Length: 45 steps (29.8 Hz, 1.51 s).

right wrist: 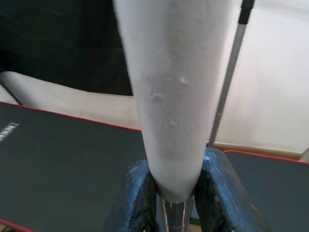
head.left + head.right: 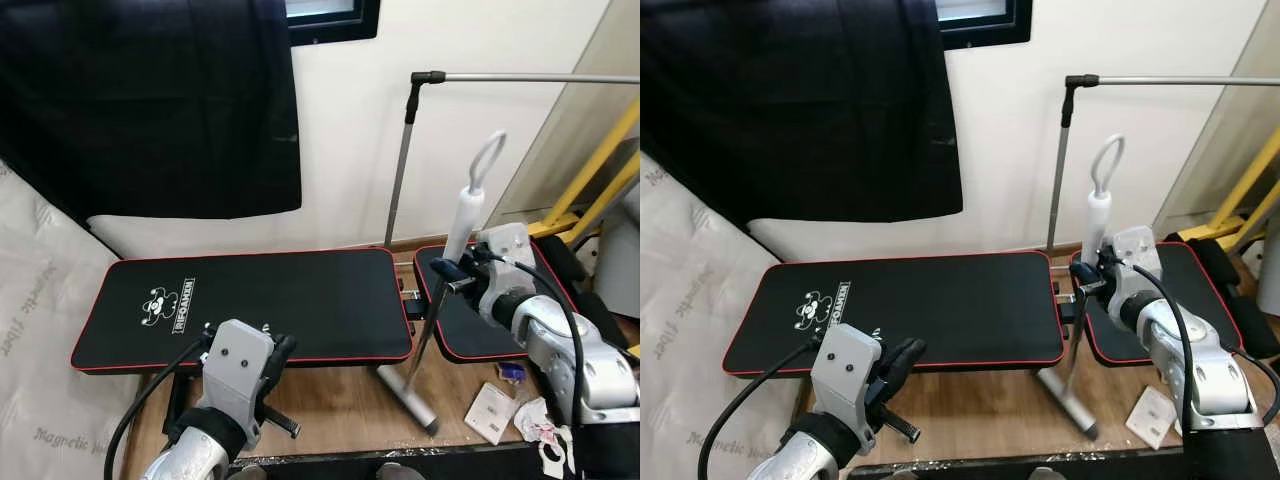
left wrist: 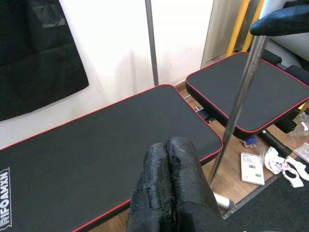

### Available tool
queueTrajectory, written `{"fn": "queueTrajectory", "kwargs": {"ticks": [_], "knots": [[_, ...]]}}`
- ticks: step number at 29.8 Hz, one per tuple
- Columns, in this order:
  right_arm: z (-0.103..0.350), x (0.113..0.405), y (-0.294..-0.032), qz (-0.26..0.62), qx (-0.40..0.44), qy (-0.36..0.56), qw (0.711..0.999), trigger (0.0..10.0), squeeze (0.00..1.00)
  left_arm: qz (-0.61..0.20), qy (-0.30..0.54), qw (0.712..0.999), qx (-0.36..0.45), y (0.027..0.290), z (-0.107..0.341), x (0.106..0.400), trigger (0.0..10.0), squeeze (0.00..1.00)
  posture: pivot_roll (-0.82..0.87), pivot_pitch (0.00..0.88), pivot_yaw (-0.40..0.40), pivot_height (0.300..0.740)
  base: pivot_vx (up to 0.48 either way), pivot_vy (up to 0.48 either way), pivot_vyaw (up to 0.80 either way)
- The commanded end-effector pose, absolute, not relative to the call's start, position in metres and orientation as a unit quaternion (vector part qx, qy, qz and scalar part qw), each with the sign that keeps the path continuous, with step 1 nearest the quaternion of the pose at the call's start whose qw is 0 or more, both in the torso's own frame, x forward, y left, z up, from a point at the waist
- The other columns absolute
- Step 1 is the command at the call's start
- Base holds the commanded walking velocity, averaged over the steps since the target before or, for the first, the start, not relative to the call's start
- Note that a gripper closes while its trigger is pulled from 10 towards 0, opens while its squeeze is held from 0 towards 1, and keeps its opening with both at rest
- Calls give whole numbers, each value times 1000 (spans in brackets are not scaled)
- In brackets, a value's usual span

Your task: Sweep floor

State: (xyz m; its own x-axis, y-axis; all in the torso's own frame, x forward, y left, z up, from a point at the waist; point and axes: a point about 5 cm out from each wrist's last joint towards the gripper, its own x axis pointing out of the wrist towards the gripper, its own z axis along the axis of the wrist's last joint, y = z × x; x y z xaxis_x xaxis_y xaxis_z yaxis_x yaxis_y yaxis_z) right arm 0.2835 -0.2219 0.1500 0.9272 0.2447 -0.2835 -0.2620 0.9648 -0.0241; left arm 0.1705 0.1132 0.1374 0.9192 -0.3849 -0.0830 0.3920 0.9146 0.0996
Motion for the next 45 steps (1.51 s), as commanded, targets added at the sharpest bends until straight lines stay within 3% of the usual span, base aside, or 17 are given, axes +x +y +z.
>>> {"fn": "queueTrajectory", "kwargs": {"ticks": [1,2,3,4,5,6,7,8,13,20,45], "knots": [[162,277,-216,146,-18,149,978,0,0,-204,36,977,56,113,133,171,10000,0,-137,55,-37,740,0,0,0],[162,277,-216,146,-18,149,978,0,0,-204,36,977,56,113,133,171,10000,0,-137,55,-37,740,0,0,0],[164,275,-215,155,-21,158,975,3333,0,-203,35,977,55,113,133,172,10000,0,-139,52,-38,740,0,0,0],[166,273,-213,164,-24,165,972,4078,0,-202,34,977,55,113,132,173,10000,0,-141,48,-39,740,0,0,0],[166,271,-211,170,-27,168,971,4078,0,-202,33,977,55,113,132,174,10000,0,-141,48,-39,740,0,0,0],[167,270,-210,175,-29,167,970,4980,0,-202,32,977,55,112,132,174,10000,0,-145,42,-41,740,0,0,0],[167,270,-210,175,-29,167,970,4980,0,-202,32,977,55,112,132,174,10000,0,-145,42,-41,740,0,0,0],[169,269,-205,179,-18,156,971,10000,0,-203,30,977,56,112,131,175,10000,0,-147,37,-44,740,0,0,0],[175,260,-178,225,11,101,969,10000,0,-196,19,978,64,113,131,181,10000,0,-151,18,-47,740,0,0,-160],[174,252,-160,252,36,89,963,10000,0,-167,7,983,72,118,132,190,10000,0,-151,5,-50,740,0,0,-800],[185,284,-168,233,-80,29,969,10000,0,-107,-15,991,74,128,133,211,10000,0,-151,0,-40,740,0,0,-800]]}}
